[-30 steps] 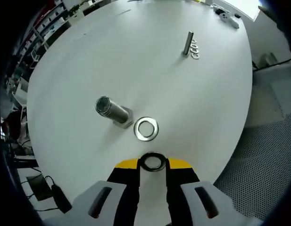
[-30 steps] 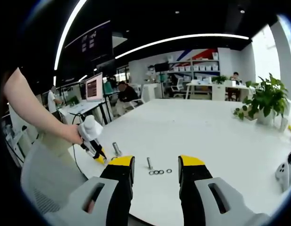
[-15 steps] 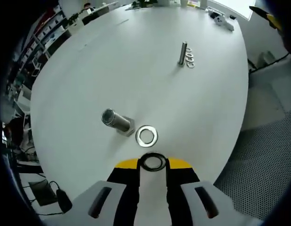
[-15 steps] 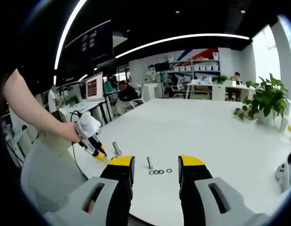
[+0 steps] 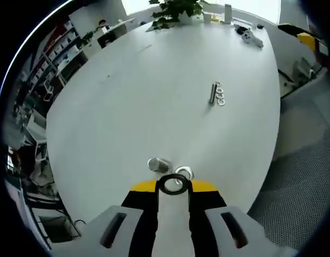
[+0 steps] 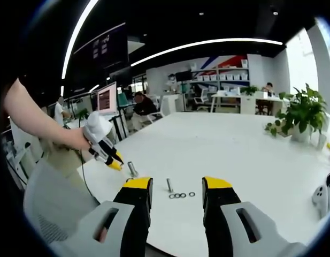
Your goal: Place the washer onto the threaded stud by aligning its center hole with the stud, sliding it down to the base, and recovering from edge contact or off-axis alignment until the washer reaches the visible bottom stop.
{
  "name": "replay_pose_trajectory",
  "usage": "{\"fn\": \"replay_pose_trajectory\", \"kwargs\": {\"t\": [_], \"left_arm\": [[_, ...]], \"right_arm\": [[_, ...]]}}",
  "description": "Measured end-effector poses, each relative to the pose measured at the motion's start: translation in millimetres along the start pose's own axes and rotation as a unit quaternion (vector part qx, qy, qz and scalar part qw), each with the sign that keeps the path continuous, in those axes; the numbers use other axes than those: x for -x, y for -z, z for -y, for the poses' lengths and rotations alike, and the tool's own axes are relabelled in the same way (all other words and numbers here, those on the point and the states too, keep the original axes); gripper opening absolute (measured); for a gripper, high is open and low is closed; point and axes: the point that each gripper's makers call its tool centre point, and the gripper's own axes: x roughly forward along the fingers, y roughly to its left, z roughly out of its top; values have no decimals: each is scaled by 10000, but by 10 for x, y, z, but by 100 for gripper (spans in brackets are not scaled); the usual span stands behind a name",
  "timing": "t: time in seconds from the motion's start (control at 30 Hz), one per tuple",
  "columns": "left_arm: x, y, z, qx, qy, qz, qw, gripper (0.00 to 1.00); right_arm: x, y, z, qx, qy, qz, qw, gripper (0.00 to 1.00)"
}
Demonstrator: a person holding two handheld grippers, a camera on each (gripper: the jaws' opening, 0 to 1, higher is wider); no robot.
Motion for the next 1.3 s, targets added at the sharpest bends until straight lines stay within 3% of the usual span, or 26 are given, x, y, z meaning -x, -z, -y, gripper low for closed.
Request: {"fn": "replay_pose_trajectory", "kwargs": {"t": [0.53, 1.1, 1.13, 1.17, 1.2, 1.23, 1.27, 1.3], "left_arm": [[-145, -170, -235, 62, -60, -59, 9999, 18], [-253, -157, -228, -53, 84, -308, 9995, 18], [-252, -178, -236, -47, 93, -272, 9996, 17], [-251, -324, -233, 45, 161, 56, 9998, 8], [-217, -332, -226, -130, 329, -40, 9994, 0], [-281, -285, -280, 25, 156, -204, 9997, 0], [-309, -235, -206, -186, 355, -402, 9984, 0], [-316, -227, -139, -23, 491, -417, 9979, 0]], "right_arm": [[-1, 9, 12, -16, 7, -19, 10000, 39], [-1, 11, 37, -41, 51, -17, 10000, 39], [-1, 11, 38, -38, 52, -18, 10000, 39], [-1, 11, 38, -40, 55, -17, 10000, 39], [-1, 11, 40, -43, 58, -16, 10000, 39], [-1, 12, 42, -46, 63, -19, 10000, 39], [-1, 13, 43, -52, 64, -21, 10000, 39], [-2, 16, 44, -57, 65, -26, 10000, 39]]}}
